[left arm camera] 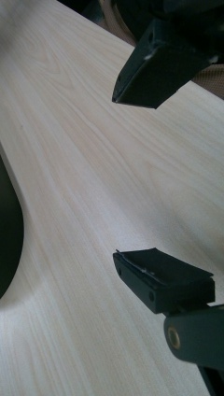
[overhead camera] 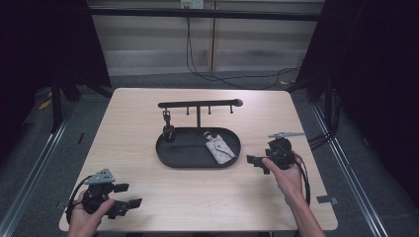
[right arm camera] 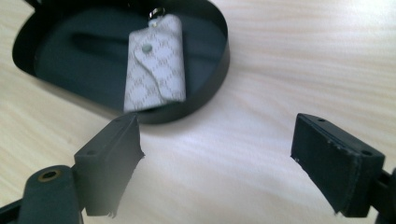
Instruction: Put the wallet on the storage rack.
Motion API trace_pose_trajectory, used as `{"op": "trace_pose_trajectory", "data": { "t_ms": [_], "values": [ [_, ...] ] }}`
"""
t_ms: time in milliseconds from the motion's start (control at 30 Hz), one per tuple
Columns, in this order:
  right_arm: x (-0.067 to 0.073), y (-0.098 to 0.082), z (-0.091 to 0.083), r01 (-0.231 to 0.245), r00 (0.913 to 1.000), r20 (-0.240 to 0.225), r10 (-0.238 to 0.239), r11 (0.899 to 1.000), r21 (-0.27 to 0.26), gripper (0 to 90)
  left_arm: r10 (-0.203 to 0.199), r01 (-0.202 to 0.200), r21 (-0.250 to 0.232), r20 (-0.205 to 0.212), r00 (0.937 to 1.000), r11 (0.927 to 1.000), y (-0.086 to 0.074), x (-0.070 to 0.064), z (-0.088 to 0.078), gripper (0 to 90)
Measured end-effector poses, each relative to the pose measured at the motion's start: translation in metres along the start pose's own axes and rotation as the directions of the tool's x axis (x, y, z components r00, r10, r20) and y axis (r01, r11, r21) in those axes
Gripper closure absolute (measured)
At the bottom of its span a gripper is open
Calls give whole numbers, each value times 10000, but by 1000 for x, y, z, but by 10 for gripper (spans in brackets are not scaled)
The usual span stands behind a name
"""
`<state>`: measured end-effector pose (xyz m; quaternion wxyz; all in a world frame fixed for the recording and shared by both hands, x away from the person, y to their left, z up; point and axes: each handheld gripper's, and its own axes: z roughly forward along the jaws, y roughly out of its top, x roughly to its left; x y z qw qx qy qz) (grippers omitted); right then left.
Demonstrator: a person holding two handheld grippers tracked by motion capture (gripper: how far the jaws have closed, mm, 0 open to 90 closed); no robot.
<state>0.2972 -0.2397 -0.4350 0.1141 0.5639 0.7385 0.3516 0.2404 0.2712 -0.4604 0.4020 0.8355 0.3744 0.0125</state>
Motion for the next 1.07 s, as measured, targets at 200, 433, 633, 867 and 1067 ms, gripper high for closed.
{"op": "trace_pose_trajectory", "data": {
  "t_ms": [200, 433, 633, 867, 1067],
  "values": [
    [-2, -18, -11, -22, 10000, 4, 22, 10000, -25, 160, -39, 39, -4, -43, 10000, 10000, -1, 0, 1, 196],
    [1, -40, -22, 61, 9999, 103, -59, 9999, -136, 162, -78, 78, -11, -101, 9999, 10000, -1, 1, 1, 196],
    [-1, -56, -29, 103, 9997, 217, -99, 9998, -182, 161, -89, 89, -25, -115, 9999, 10000, -1, 1, 1, 196],
    [-9, -75, -35, -114, 9992, 384, 136, 9982, -590, 160, -259, 259, -45, 22, 9997, 9997, -1, 2, 2, 196],
    [-18, -83, -31, -358, 9983, 444, 376, 9986, -391, 158, -226, 223, -221, -126, 9997, 9995, 0, 5, -1, 196]
  ]
}}
